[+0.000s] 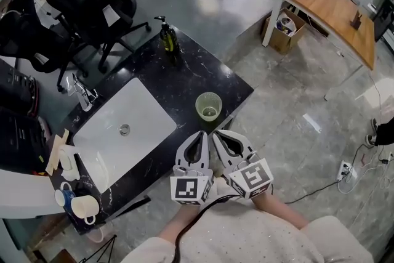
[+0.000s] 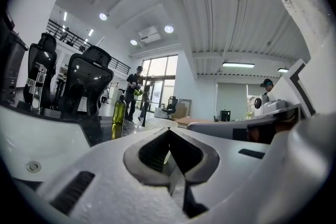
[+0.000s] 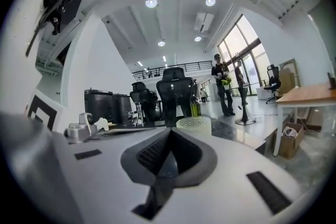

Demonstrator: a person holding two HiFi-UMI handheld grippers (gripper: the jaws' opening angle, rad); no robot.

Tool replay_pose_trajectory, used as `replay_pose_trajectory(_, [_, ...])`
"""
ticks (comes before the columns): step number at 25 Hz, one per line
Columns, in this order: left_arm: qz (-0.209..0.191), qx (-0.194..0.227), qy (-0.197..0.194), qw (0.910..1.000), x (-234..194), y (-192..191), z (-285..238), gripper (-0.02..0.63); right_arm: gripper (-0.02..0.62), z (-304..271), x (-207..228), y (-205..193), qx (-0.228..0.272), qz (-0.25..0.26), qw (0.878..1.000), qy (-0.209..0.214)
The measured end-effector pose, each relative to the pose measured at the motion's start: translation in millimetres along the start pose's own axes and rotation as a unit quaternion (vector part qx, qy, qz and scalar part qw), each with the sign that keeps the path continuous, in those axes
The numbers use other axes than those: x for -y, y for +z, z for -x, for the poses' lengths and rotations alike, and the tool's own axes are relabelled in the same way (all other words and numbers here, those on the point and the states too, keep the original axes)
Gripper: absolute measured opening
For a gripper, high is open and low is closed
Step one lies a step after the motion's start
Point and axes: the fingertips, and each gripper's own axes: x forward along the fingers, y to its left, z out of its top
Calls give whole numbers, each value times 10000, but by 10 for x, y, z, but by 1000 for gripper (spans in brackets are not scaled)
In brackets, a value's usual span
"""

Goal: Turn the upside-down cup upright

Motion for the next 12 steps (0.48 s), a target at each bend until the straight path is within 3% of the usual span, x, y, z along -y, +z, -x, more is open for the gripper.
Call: replay_pose_trajectory(12, [-21,-42,-27,10000,8,0,22,5,6,7,1,-38,-65,-64,9999,49])
